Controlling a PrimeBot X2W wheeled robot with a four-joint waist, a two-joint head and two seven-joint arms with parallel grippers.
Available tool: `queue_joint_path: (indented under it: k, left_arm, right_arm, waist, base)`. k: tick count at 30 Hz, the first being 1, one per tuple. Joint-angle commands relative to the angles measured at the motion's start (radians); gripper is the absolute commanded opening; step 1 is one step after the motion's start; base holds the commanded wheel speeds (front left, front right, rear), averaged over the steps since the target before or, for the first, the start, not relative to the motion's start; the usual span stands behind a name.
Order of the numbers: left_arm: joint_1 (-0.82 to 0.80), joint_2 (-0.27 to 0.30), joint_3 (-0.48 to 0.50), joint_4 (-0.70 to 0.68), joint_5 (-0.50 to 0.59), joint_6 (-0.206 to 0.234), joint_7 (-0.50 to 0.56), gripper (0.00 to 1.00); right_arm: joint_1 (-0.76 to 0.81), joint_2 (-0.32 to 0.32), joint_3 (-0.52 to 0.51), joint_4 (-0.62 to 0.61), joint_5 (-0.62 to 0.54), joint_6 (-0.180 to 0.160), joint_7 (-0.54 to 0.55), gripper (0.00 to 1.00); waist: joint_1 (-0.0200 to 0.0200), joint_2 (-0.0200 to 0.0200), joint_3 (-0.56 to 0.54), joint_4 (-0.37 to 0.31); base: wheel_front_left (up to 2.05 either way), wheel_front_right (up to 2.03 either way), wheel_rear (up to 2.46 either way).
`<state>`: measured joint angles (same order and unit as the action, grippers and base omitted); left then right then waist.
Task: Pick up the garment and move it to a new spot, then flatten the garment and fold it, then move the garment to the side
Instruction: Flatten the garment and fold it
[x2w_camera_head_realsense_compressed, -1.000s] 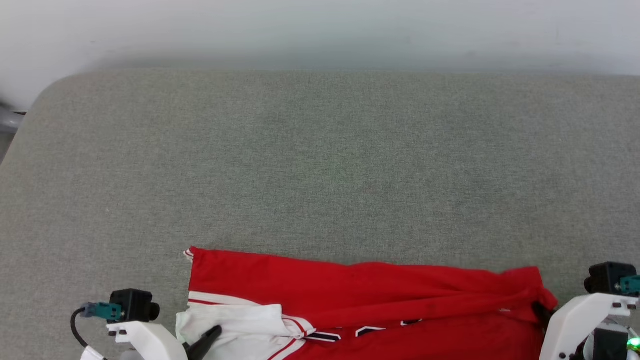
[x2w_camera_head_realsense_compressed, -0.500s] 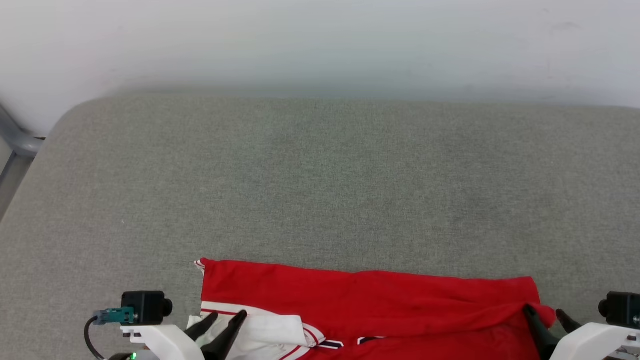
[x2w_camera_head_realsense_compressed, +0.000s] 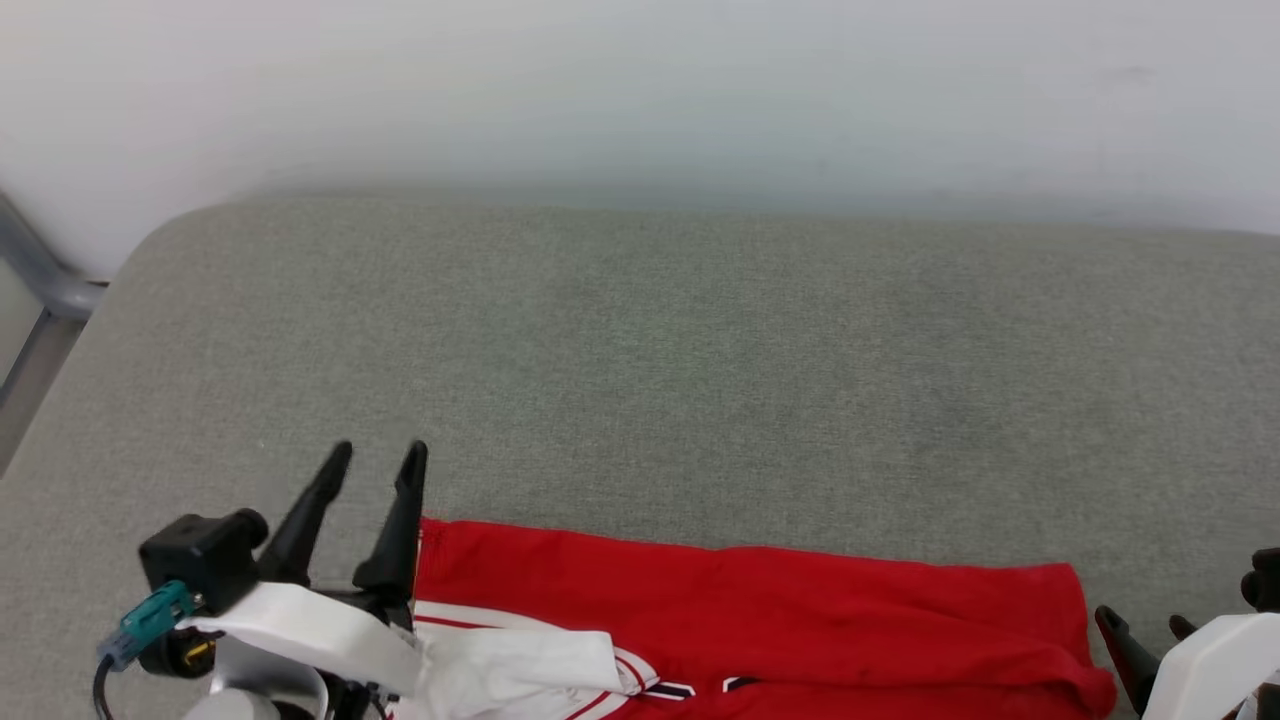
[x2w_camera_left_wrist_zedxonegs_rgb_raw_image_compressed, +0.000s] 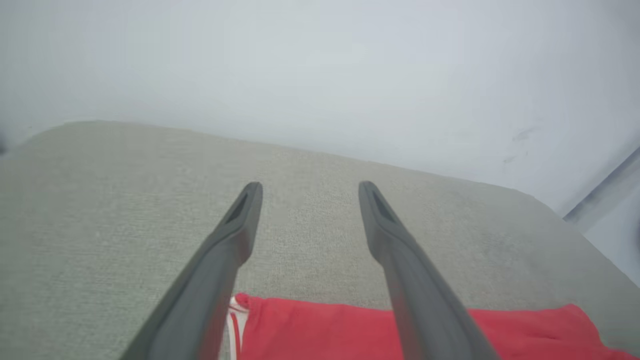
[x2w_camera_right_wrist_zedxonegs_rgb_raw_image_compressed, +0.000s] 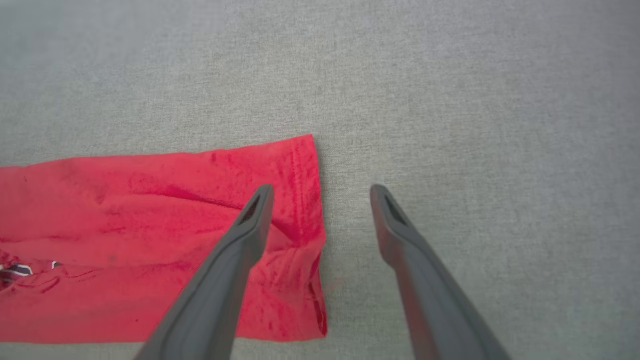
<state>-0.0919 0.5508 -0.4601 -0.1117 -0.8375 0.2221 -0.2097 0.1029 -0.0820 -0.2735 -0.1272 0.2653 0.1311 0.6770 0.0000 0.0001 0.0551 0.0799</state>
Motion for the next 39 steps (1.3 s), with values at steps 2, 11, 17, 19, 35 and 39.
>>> queue_joint_path:
  k: [2, 11, 17, 19, 35, 39]
  left_arm:
    - [-0.022, -0.019, 0.020, -0.012, 0.046, 0.013, -0.034, 1.00]
    - [-0.033, -0.090, 0.101, -0.063, 0.210, -0.019, -0.056, 1.00]
    - [-0.001, -0.119, 0.110, -0.047, 0.277, -0.065, -0.057, 1.00]
    - [0.006, -0.125, 0.105, -0.035, 0.284, -0.074, -0.057, 1.00]
    - [0.065, -0.106, 0.093, 0.030, 0.325, -0.067, -0.041, 1.00]
    - [0.074, -0.098, 0.092, 0.026, 0.324, -0.064, -0.032, 1.00]
  right_arm:
    - [-0.016, -0.008, 0.004, -0.004, -0.010, -0.001, 0.040, 1.00]
    - [0.000, 0.006, 0.014, 0.070, -0.011, -0.001, 0.095, 1.00]
    - [0.021, 0.024, 0.055, 0.163, 0.036, 0.000, 0.141, 0.81]
    - [0.012, 0.028, 0.064, 0.182, 0.052, 0.000, 0.144, 0.15]
    - [-0.070, -0.070, -0.020, 0.141, 0.074, -0.001, 0.120, 0.00]
    - [-0.057, -0.083, -0.116, 0.138, 0.065, -0.001, 0.135, 0.00]
  waist:
    - [0.0000, -0.0001, 0.022, 0.020]
    - [0.0000, -0.0001, 0.080, 0.073]
    - [0.0000, -0.0001, 0.105, 0.084]
    - [0.0000, -0.0001, 0.110, 0.081]
    - [0.0000, -0.0001, 0.013, 0.019]
    - [0.0000, -0.0001, -0.001, 0.014]
  base:
    - [0.00, 0.00, 0.00]
    - [0.00, 0.00, 0.00]
    - [0.00, 0.00, 0.00]
    - [0.00, 0.00, 0.00]
    - [0.00, 0.00, 0.00]
    - [0.00, 0.00, 0.00]
